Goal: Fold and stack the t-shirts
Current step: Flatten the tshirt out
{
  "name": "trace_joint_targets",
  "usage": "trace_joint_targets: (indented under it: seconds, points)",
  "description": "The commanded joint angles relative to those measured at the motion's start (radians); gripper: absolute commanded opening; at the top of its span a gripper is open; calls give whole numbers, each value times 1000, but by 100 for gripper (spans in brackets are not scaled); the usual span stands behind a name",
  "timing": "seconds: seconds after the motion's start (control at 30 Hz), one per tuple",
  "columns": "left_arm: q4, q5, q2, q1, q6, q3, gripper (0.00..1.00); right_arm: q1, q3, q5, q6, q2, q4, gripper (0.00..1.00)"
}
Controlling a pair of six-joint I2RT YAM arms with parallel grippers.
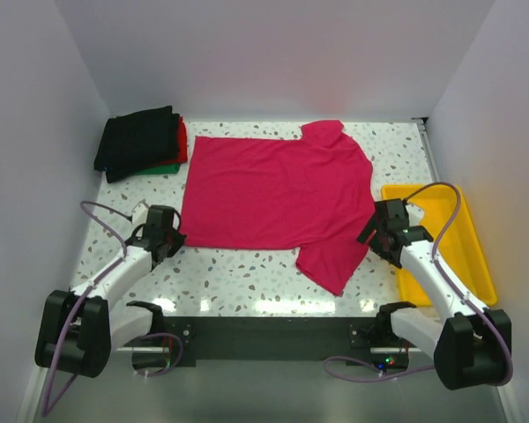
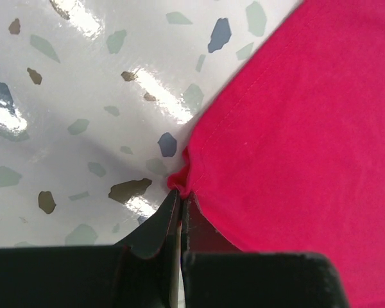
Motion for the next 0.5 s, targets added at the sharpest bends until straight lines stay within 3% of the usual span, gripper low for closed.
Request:
trace_joint_targets:
  seconds: [0.0,0.33,0.47]
  points:
    - [-7,-32,-30,11,28,46,0,-41,26,58,60,13,-86,91]
    - [-19,-29,-48,33,47,41,0,-77,63,-55,-21,-12,-48,91]
    - [-32,-32,-64,45,53,41,0,-77,55,-112,-22,22,17,86]
